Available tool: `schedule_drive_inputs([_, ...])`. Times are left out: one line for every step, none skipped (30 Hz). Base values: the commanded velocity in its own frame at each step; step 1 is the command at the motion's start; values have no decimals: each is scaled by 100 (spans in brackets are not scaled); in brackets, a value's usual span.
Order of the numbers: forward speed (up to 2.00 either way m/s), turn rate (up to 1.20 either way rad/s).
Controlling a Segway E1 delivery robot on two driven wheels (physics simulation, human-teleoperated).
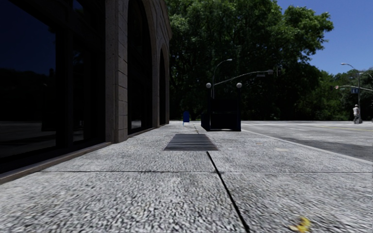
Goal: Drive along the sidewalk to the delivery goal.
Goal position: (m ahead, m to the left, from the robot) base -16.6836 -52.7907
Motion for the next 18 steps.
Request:
schedule_drive_inputs([200, 0])
schedule_drive_inputs([200, 0])
schedule_drive_inputs([200, 0])
schedule_drive_inputs([200, 0])
schedule_drive_inputs([200, 0])
schedule_drive_inputs([200, 0])
schedule_drive_inputs([200, 0])
schedule_drive_inputs([200, 0])
schedule_drive_inputs([200, 0])
schedule_drive_inputs([200, 0])
schedule_drive_inputs([200, 0])
schedule_drive_inputs([200, 0])
schedule_drive_inputs([200, 0])
schedule_drive_inputs([200, 0])
schedule_drive_inputs([200, 0])
schedule_drive_inputs([200, 0])
schedule_drive_inputs([200, 0])
schedule_drive_inputs([200, 0])
